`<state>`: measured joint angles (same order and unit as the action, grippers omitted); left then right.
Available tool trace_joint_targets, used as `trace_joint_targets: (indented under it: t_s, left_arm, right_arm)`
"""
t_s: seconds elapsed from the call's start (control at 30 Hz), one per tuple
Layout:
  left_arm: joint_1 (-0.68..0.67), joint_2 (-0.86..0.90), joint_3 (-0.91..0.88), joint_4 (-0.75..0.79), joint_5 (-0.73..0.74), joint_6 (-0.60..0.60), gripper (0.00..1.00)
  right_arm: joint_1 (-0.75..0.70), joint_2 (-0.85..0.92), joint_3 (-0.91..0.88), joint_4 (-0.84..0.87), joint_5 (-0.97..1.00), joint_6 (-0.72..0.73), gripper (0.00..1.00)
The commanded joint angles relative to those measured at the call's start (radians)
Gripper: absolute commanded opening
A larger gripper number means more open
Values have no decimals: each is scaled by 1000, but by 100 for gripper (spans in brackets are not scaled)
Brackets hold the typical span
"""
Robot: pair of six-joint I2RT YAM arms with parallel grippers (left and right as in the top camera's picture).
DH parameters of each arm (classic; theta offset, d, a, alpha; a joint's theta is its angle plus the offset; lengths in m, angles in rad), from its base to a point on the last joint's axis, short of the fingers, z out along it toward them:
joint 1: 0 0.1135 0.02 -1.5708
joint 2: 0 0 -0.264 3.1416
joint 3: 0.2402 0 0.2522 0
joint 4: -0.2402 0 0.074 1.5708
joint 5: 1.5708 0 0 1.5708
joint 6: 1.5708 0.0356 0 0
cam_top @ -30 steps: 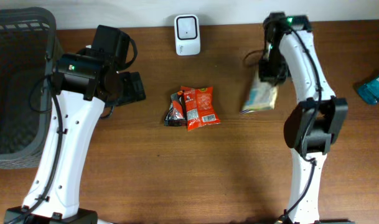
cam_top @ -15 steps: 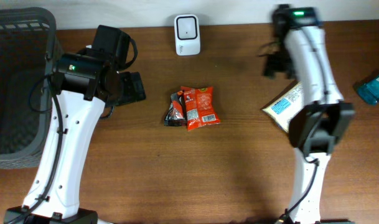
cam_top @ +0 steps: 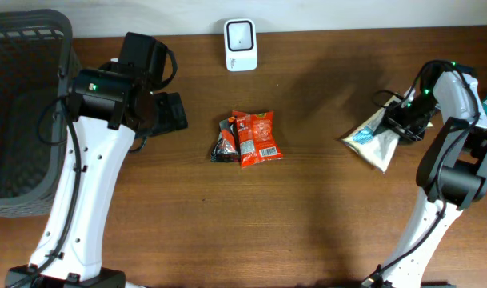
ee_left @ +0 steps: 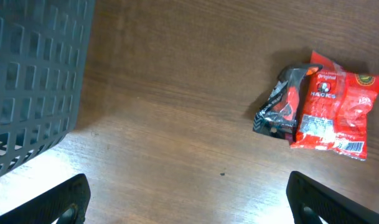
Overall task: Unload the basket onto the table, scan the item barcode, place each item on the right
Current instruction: 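Return the right gripper and grasp the wet-wipes pack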
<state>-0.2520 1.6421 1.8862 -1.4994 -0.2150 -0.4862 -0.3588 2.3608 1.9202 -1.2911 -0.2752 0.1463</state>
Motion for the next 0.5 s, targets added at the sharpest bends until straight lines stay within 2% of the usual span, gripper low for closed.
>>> trace_joint_targets:
  t_s: [0.0, 0.13, 0.27, 0.3, 0.33, 0.47]
  left_arm:
    - [-1, -4, 3, 2, -10, 16, 99]
    - [-1, -4, 3, 2, -10, 16, 99]
    - [-1, -4, 3, 2, -10, 16, 99]
    - [-1, -4, 3, 2, -10, 16, 99]
    - [-1, -4, 3, 2, -10, 16, 99]
    - [-1, -4, 3, 2, -10, 16, 99]
  right_arm:
    - [5, 3, -8, 39, 43, 3, 4]
    - [78, -28, 152, -77, 164, 17, 4]
    - [279, -61, 332, -256, 692, 239, 4]
    - [392, -61, 343, -303, 909, 356, 4]
    - [481, -51, 328, -306, 967, 395, 4]
    - [669, -8, 238, -301, 1019, 464, 4]
